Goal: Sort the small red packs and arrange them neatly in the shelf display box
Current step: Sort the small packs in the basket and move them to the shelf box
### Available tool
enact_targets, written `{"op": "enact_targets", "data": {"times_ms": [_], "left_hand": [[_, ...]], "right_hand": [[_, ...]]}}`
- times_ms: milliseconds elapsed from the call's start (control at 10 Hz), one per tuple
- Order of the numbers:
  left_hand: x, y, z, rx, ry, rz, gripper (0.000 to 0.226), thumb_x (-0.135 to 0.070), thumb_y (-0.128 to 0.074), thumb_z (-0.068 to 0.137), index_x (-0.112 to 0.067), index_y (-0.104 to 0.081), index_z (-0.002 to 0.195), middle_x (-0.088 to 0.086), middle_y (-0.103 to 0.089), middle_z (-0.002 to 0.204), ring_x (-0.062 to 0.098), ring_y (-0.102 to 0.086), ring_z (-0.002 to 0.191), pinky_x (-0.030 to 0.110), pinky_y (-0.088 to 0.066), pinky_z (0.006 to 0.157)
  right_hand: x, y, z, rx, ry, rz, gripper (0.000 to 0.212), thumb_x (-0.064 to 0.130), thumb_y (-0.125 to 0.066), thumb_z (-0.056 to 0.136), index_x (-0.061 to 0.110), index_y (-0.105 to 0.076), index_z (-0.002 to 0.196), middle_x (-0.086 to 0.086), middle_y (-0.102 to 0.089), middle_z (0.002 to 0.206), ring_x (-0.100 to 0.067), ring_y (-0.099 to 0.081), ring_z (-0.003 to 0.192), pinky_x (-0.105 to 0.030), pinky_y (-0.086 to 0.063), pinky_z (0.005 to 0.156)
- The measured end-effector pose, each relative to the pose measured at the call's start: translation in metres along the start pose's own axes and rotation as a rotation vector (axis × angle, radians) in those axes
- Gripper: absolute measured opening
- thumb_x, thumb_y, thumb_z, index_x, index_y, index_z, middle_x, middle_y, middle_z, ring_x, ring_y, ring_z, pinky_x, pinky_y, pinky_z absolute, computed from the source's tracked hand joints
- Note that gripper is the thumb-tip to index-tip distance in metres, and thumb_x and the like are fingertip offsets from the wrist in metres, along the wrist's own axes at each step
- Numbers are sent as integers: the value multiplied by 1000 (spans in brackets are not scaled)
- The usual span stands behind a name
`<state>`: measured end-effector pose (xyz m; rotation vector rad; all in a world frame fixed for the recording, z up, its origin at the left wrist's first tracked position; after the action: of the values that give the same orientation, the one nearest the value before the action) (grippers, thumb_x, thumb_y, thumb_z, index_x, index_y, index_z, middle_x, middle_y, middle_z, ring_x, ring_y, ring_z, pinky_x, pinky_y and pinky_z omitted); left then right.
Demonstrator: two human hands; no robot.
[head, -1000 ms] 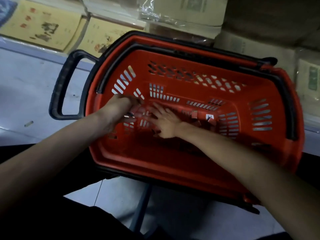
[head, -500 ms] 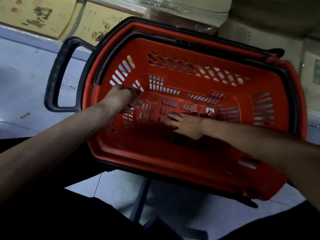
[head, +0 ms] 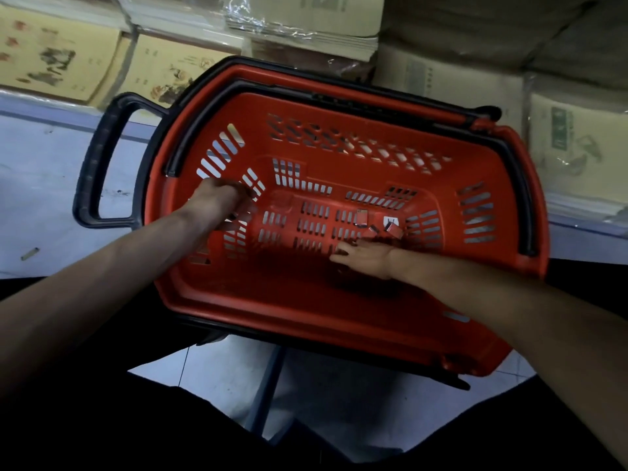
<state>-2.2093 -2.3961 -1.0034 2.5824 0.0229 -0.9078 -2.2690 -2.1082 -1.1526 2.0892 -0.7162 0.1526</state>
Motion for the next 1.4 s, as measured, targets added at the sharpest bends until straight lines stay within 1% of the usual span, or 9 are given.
{"op": "enact_targets", "data": {"times_ms": [200, 300, 400, 600, 800, 900, 1100, 1300, 1400], "left_hand": [[0, -10, -1, 19, 11, -14, 24, -17, -55, 101, -5, -70, 117, 7, -76, 90, 17, -69, 72, 33, -57, 72], [-2, -12, -1, 36, 44, -81, 25, -15, -56, 100, -3, -70, 117, 9, -77, 87, 17, -72, 67, 29, -59, 58], [-12, -20, -9, 124, 109, -209, 21, -12, -51, 102, -7, -69, 112, 13, -78, 82, 17, -75, 58, 25, -58, 48], [-42, -40, -38, 283, 193, -402, 25, -17, -45, 103, -11, -66, 91, 9, -72, 69, 18, -72, 59, 30, -62, 60], [-100, -44, -84, 526, 203, -771, 43, -47, -50, 97, -8, -65, 85, 18, -64, 86, 33, -64, 78, 53, -58, 85], [-121, -46, -105, 653, 129, -832, 43, -50, -46, 96, -14, -69, 92, 13, -69, 91, 31, -66, 84, 52, -55, 89], [-156, -52, -117, 612, 38, -1051, 33, -36, -36, 100, -17, -59, 113, 11, -68, 93, 25, -68, 87, 33, -54, 74], [-174, -47, -114, 609, -34, -1079, 39, -28, -36, 100, -7, -67, 90, 15, -70, 81, 27, -73, 73, 30, -60, 67], [-181, -43, -114, 612, -53, -1066, 45, -31, -36, 100, -7, -70, 84, 12, -72, 75, 25, -74, 63, 31, -61, 59]], "right_hand": [[5, 5, -6, 47, -128, -122, 57, 45, -37, 105, 19, -37, 156, -12, -32, 163, -34, -28, 150, -47, -21, 122], [7, 6, -14, 74, -160, -61, 43, 21, -47, 103, 21, -46, 146, -11, -43, 151, -34, -42, 140, -47, -36, 115], [9, 38, -25, -62, -179, 81, 56, 7, -67, 83, 29, -47, 130, 0, -46, 123, -26, -56, 113, -41, -53, 91], [44, 149, -66, -503, -113, 371, 54, 10, -77, 63, 24, -52, 109, 3, -49, 102, -16, -53, 83, -31, -49, 68], [104, 266, -127, -751, -68, 578, 54, 6, -76, 63, 27, -51, 106, 10, -55, 101, -12, -55, 81, -29, -46, 64], [123, 284, -141, -783, -56, 498, 55, 7, -75, 64, 31, -50, 107, 9, -52, 103, -12, -56, 85, -30, -48, 64], [132, 297, -148, -752, -108, 260, 55, 14, -70, 69, 36, -45, 114, 11, -43, 107, -12, -48, 103, -33, -48, 79], [128, 314, -161, -759, -93, 374, 52, 20, -66, 78, 39, -51, 124, 16, -48, 124, -6, -50, 118, -32, -48, 97], [126, 315, -162, -861, -77, 394, 54, 8, -53, 87, 36, -56, 133, 15, -53, 130, -4, -52, 120, -31, -46, 102]]}}
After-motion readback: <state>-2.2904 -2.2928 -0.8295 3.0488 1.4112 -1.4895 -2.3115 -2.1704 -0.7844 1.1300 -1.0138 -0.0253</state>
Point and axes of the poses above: each hand's wrist, its own z-axis towards the middle knuckle, its own y-axis out of the back of the hand, x = y × z, the point moved 1 cm from there along z, towards the middle knuckle
